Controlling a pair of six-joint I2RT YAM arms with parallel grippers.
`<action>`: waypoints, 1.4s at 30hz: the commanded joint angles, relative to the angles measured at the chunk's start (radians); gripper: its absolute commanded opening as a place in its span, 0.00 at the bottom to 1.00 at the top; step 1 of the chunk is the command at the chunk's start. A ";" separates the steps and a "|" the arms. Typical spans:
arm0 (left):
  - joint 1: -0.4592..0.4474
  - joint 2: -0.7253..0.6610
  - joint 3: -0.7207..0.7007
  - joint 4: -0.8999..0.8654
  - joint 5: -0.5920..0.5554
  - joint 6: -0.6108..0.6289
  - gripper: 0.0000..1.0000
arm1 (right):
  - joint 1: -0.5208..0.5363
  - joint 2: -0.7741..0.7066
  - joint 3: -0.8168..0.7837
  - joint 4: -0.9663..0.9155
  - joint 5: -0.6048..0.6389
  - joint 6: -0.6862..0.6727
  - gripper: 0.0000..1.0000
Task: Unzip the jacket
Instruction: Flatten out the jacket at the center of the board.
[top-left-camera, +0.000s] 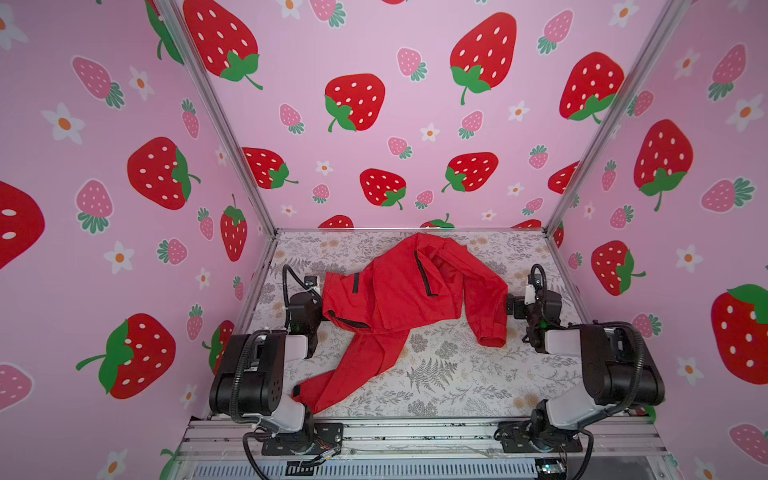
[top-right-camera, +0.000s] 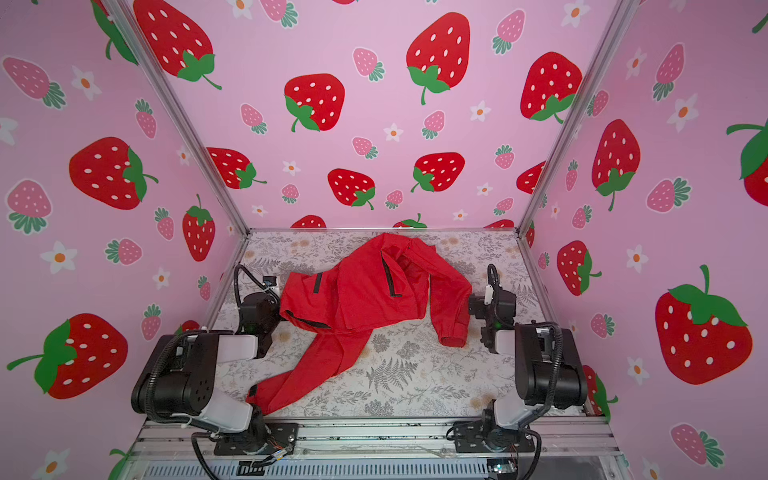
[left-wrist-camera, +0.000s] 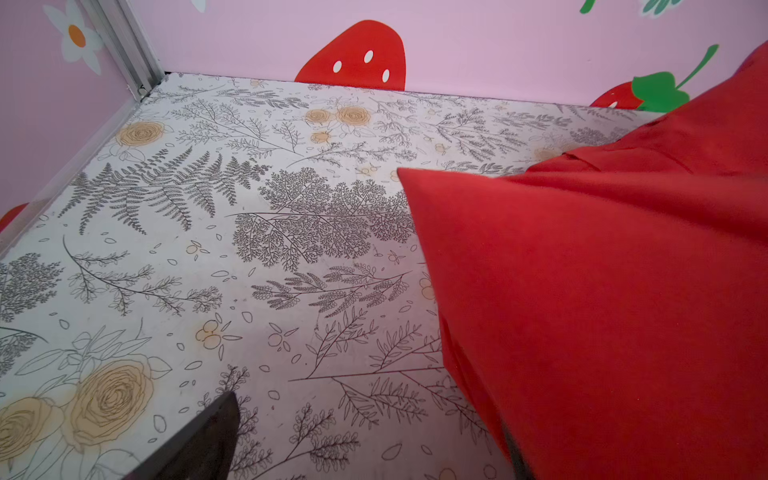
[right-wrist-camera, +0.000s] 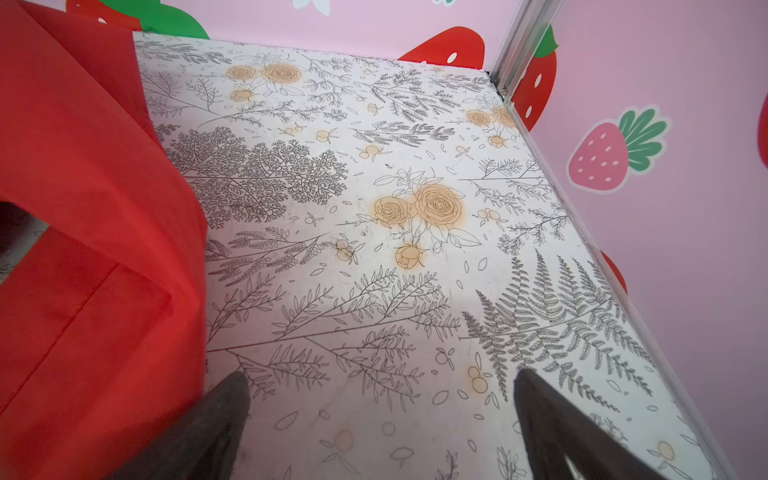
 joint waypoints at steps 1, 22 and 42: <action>0.003 0.006 0.027 0.012 0.014 0.004 0.99 | 0.004 0.000 0.008 0.028 0.006 -0.005 0.99; 0.004 0.006 0.028 0.011 0.014 0.003 0.99 | 0.004 0.002 0.008 0.027 0.007 -0.005 0.99; 0.006 -0.532 0.411 -0.789 -0.196 -0.277 1.00 | 0.004 -0.486 0.283 -0.683 -0.234 0.144 0.94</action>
